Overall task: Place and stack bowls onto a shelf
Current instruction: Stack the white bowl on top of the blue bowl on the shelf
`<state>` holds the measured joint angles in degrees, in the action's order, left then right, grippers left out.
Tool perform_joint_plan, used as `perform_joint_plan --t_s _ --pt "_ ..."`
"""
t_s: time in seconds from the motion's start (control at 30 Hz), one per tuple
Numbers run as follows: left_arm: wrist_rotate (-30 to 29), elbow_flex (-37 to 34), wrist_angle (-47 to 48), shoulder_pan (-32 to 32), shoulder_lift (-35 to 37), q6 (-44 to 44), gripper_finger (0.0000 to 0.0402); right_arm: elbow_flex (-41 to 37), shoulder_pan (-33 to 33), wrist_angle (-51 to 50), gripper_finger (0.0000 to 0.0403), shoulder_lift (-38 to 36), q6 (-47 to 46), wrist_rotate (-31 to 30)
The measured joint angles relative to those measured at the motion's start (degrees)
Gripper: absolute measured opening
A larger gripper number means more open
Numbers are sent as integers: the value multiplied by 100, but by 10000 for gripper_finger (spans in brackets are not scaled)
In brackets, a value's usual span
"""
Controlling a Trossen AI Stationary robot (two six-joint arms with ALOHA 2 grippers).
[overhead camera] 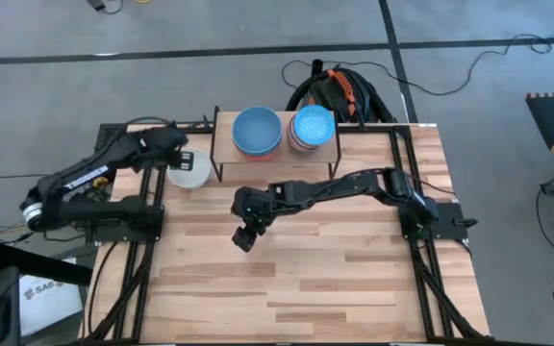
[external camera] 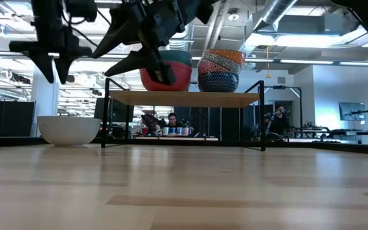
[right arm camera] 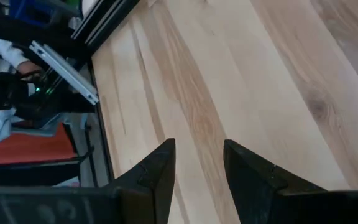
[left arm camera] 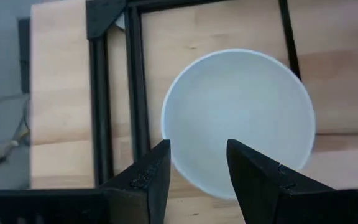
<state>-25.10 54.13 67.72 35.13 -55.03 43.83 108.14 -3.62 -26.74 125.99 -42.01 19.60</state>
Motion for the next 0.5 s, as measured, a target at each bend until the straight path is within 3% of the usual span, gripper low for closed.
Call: perform_joint_plan --t_s 0.2,0.37,0.5 --pt "483 0 -170 704 -673 197 141 0 183 -8 162 0 265 386" --pt "331 0 -173 840 -1352 879 141 0 374 -48 162 0 368 750" --pt "319 0 -190 1029 -1880 855 141 0 487 -122 162 0 455 907"
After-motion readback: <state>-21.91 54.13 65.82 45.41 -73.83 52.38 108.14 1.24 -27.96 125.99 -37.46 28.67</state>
